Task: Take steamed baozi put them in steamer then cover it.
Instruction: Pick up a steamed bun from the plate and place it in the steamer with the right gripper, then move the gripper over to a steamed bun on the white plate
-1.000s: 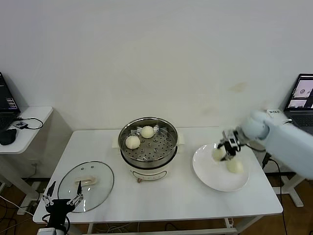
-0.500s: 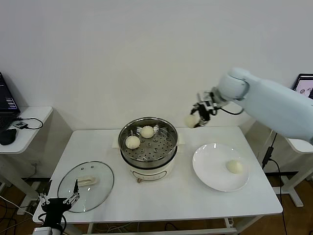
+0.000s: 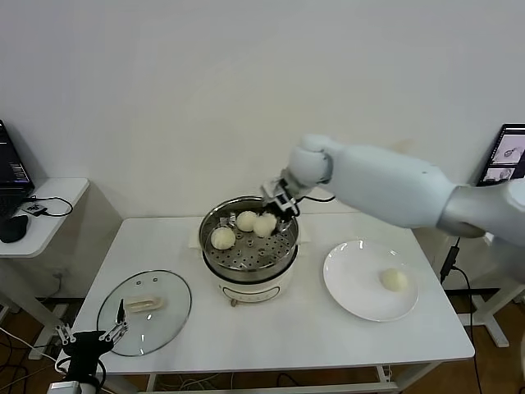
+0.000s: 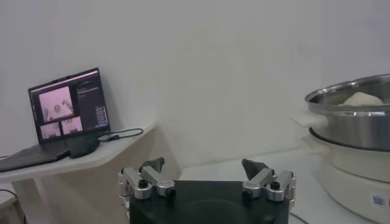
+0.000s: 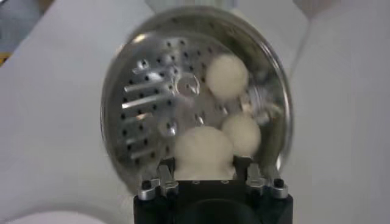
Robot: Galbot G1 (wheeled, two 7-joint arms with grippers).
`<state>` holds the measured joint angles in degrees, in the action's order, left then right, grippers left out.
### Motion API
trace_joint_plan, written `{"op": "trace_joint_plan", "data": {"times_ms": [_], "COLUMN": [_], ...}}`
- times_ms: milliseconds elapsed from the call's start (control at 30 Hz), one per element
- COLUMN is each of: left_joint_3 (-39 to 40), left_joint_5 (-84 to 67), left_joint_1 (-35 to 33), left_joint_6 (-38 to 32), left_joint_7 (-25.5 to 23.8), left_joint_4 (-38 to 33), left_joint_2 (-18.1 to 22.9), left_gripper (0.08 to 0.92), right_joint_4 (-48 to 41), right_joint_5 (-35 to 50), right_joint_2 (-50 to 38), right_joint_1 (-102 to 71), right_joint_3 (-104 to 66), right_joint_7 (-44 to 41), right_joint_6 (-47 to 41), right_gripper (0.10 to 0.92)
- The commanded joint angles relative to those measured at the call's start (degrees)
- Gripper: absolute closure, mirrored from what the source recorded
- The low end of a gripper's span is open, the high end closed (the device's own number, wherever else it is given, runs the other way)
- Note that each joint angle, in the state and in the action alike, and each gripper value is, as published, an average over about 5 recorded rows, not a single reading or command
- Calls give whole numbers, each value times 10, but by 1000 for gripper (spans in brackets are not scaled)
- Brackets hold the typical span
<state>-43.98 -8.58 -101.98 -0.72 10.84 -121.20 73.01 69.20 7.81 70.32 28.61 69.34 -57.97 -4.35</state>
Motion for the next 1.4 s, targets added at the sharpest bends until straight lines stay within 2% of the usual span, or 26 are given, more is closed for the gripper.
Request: {"op": "trace_joint_plan", "data": {"times_ms": [33, 267, 700, 800, 967, 1067, 1233, 1400], "left_joint_3": [-1, -1, 2, 2, 3, 3, 1, 0], "left_joint_5": [0, -1, 0, 0, 0, -1, -1, -2], "left_joint_1": [-1, -2, 1, 1, 2, 3, 2, 5], "left_joint_6": [-1, -3, -7, -7, -7, -7, -7, -6], "left_joint_7": [1, 2, 4, 4, 4, 4, 3, 2], "left_joint_4": [-1, -2, 3, 4, 5, 6, 10, 12], "left_joint_2": [2, 3, 5, 5, 4, 3, -6, -13], "left_gripper": [177, 177, 177, 177, 177, 177, 177, 177], "right_joint_4": [-20, -37, -26, -25, -20, -10, 37, 93], "right_joint_5": [-51, -93, -90, -86, -76, -54, -2, 23], "right_joint_2": [67, 85, 79, 77, 64, 44, -23, -126], "right_joint_1": [-8, -16, -25, -24, -6, 11, 33, 43], "right_joint_3": [30, 35, 40, 37, 28, 19, -7, -31], "right_joint_7": [4, -2, -4, -1, -5, -8, -7, 0], "right_joint_6": [97, 134, 142, 143, 143, 136, 99, 2], "right_gripper": [414, 407, 396, 364, 239, 208, 203, 203]}}
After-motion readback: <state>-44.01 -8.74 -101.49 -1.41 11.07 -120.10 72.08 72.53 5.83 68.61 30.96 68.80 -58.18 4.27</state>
